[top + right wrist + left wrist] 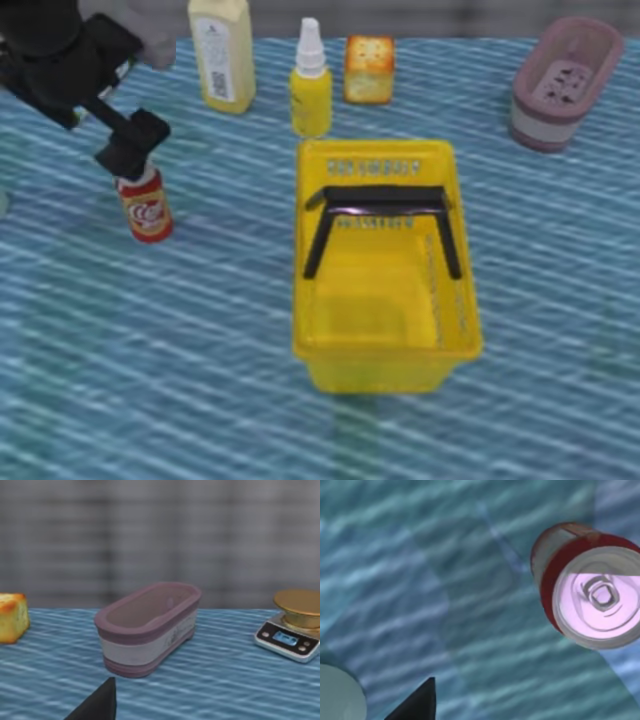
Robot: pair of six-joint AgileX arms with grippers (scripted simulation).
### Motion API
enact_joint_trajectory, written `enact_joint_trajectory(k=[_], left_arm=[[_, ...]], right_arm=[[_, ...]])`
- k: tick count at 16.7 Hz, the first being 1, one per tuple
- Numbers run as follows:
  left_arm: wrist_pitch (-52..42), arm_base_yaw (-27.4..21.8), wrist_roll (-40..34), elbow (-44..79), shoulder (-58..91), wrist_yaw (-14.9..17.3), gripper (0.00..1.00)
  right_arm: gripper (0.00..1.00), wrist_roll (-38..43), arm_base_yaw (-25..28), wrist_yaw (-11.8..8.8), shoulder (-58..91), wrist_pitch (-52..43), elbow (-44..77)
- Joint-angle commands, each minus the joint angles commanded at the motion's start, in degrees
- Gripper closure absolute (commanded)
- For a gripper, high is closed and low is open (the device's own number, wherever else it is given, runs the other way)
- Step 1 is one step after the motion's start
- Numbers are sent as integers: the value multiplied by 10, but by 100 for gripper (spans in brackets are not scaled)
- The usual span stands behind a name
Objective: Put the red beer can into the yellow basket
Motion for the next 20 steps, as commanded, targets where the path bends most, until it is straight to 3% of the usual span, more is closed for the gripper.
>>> enact_joint_trajectory(k=[5, 11, 20], left_arm=[[-65, -10, 32, 105, 118, 0, 0], [-67, -7, 33, 109, 123, 0, 0], [35, -10, 35, 21, 139, 0, 0]], right_arm=[[0, 0, 0, 0, 0, 0, 0], [0, 0, 0, 0, 0, 0, 0], [0, 0, 0, 0, 0, 0, 0]])
